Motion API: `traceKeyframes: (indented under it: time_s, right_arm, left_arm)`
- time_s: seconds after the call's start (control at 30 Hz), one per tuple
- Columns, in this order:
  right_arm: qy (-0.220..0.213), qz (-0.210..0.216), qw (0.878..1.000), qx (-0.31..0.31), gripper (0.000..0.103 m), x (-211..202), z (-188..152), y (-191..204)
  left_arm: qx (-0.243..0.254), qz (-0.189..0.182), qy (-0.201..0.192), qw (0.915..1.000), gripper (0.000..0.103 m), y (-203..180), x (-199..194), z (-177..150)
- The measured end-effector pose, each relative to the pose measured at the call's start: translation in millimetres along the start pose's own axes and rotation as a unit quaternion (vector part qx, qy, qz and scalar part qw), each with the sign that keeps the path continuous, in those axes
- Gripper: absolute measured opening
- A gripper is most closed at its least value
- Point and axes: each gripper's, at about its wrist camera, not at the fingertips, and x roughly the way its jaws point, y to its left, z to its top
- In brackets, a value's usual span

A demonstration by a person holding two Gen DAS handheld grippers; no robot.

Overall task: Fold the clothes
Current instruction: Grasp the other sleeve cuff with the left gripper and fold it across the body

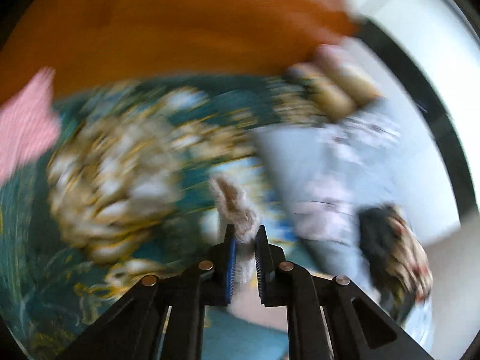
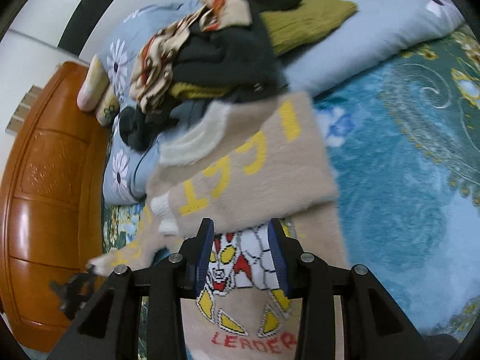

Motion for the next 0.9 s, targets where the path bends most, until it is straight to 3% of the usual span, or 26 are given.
traceKeyframes:
  time_s: [0.07,0.23,0.33,0.47,0.53,0.7,0.9]
  right_arm:
    - [-0.009,0.001,1.000,0.009,0.038,-8.8,0.7,-9.2]
    - [-0.027,0.006,0.999,0.029,0.038,-29.2,2.2,-30.8]
    - [-0.039,0.009,0.998,0.045,0.038,-41.2,1.9,-45.1]
    - [-0.047,0.003,0.997,0.065,0.038,-52.1,-0.8,-64.9]
    - [-0.048,-0.003,0.996,0.075,0.038,-56.7,-3.2,-75.5]
    - [-0.061,-0.019,0.993,0.099,0.038,-75.7,-12.0,-102.4]
    - [-0.061,-0.032,0.990,0.121,0.038,-83.2,-17.5,-124.3]
  left_arm:
    - [0.065,-0.048,-0.011,0.9967,0.012,-48.4,-14.9,-2.4]
    - [0.176,-0.146,-0.003,0.9734,0.012,-161.2,-24.4,-31.6]
    - [0.223,-0.213,0.041,0.9503,0.012,-221.7,-21.7,-71.4]
    - [0.282,-0.254,0.134,0.9154,0.012,-282.9,3.6,-150.3]
    - [0.311,-0.253,0.183,0.8976,0.012,-305.3,24.6,-195.5]
    - [0.325,-0.195,0.279,0.8822,0.012,-325.0,83.5,-272.5]
    - [0.340,-0.148,0.335,0.8662,0.012,-319.3,117.1,-319.1]
